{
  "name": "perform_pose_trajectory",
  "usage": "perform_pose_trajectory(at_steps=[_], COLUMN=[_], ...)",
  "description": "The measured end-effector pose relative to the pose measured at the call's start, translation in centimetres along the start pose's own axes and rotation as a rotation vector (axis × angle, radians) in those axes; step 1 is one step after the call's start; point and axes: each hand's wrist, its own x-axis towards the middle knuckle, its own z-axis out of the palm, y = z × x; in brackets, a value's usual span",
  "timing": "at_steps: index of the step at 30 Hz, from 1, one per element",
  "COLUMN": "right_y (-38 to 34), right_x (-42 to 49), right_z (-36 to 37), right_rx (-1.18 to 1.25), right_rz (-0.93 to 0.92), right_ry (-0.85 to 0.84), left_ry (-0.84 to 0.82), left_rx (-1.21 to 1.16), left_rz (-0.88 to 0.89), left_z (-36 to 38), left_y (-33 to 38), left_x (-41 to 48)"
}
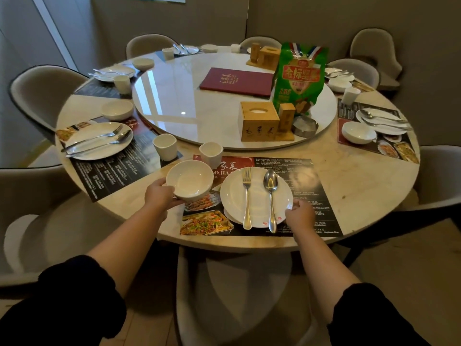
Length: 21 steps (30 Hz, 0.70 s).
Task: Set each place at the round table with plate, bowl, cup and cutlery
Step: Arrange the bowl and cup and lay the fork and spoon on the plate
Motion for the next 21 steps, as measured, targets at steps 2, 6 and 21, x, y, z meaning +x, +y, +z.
perform_pose_trajectory(at_steps=[2, 6, 21], right_y=[0.0, 0.1, -14.3], right_x=[0.0, 0.4, 2.7], right_z=[-0.1, -0.2, 9.5], right_rx=[-0.007, -0.044, -0.239], right_rz=[-0.005, -0.013, -0.582], right_ry=[-0.004, -0.020, -0.242], left_ry=[-0.006, 0.003, 0.035], left_rx=[-0.007, 0.000, -0.060], left_rz=[-0.006, -0.019, -0.016], left_z=[-0.1, -0.1, -2.5], left_y=[0.2, 0.4, 1.2], left_x=[0.3, 0.8, 2.4])
